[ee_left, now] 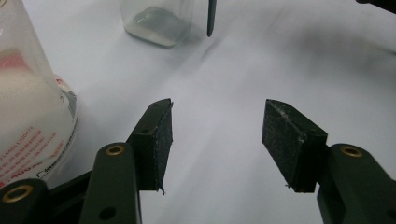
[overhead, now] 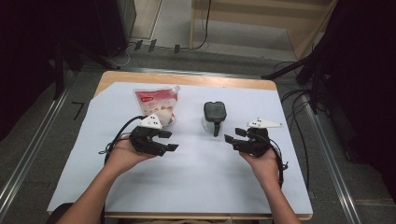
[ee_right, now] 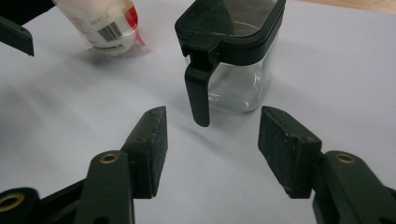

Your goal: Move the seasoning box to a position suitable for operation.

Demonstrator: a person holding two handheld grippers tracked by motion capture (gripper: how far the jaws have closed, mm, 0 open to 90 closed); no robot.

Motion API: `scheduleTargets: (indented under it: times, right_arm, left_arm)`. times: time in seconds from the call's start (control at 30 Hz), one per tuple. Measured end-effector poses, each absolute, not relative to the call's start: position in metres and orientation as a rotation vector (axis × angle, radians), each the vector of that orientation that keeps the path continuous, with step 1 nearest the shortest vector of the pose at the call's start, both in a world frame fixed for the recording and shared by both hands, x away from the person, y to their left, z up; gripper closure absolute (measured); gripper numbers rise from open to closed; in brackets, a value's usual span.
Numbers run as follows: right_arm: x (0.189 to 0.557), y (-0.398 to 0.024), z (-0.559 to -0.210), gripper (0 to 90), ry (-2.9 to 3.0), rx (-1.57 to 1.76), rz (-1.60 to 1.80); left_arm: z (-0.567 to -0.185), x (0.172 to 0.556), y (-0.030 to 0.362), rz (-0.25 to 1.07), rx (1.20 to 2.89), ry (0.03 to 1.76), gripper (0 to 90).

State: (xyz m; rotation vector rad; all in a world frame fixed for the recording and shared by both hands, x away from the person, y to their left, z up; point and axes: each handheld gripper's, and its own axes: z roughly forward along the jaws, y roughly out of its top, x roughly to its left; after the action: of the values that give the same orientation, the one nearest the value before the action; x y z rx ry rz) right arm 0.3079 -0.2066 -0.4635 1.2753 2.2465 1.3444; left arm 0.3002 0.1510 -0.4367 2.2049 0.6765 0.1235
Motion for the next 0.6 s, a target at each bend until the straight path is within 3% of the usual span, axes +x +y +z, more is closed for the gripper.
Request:
scheduleTargets:
  times: [0.6]
  right_arm:
    - [0.3055,-0.2037,-0.4645,44.4,2.258,1.267,1.327]
  left_arm:
    - [-0.4352,0.2991,0.1577,0.104,2.202,0.668,42.7]
